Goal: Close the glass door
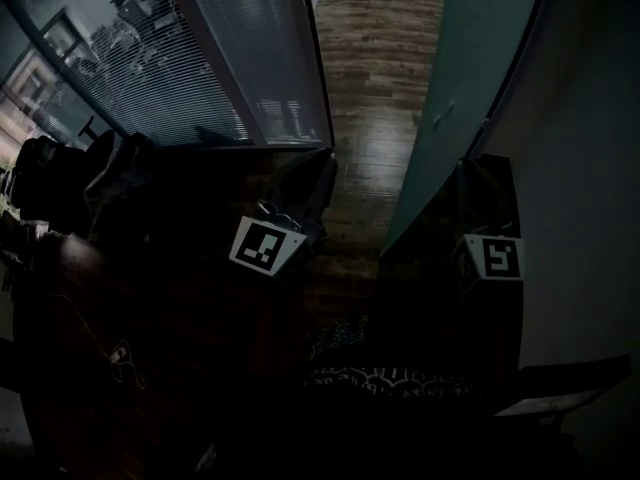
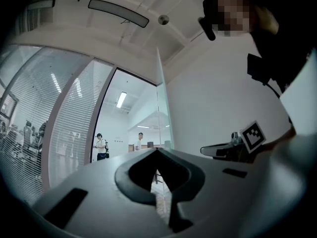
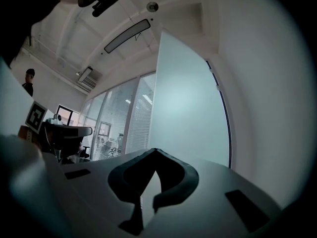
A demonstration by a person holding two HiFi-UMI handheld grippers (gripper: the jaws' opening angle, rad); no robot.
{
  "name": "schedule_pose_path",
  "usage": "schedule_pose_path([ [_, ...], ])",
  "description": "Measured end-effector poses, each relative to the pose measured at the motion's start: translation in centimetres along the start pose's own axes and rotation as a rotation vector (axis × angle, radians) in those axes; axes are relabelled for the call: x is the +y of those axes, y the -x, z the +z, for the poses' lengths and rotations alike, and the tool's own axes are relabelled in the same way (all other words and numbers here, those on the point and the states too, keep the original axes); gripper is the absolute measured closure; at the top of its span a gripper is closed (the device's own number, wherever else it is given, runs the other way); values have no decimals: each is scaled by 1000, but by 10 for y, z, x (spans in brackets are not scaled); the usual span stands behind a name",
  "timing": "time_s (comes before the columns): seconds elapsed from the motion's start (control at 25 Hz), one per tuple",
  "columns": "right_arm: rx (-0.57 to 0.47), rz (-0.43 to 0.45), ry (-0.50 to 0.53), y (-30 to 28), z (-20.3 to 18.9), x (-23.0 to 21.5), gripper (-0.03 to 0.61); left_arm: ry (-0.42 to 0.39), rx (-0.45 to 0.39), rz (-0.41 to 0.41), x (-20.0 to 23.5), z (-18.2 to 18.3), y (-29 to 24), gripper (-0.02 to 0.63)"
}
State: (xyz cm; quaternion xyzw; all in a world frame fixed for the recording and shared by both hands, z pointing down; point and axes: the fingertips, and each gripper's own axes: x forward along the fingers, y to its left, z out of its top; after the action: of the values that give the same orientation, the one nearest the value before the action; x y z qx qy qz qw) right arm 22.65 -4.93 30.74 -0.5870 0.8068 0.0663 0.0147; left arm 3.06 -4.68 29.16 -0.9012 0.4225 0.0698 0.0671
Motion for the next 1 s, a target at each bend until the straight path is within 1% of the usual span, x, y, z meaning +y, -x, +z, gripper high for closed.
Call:
schedule_pose_path([
  [0.12, 4, -25, 5, -17, -1, -5, 575, 8, 5, -21, 14, -5, -14, 612],
  [0.32, 6, -72, 13, -39, -1, -13, 575, 7, -12, -39, 43, -3, -36, 612],
  [0.52, 14, -107, 11, -53, -5, -16, 575, 11, -16, -56, 61, -5, -48, 612],
  [0.84, 31, -150, 2, -57, -11, -25, 575, 20, -10, -70, 73, -9, -56, 612],
  [1.0, 37, -150, 2, -63, -14, -27, 575, 19, -7, -81, 73, -10, -62, 612],
])
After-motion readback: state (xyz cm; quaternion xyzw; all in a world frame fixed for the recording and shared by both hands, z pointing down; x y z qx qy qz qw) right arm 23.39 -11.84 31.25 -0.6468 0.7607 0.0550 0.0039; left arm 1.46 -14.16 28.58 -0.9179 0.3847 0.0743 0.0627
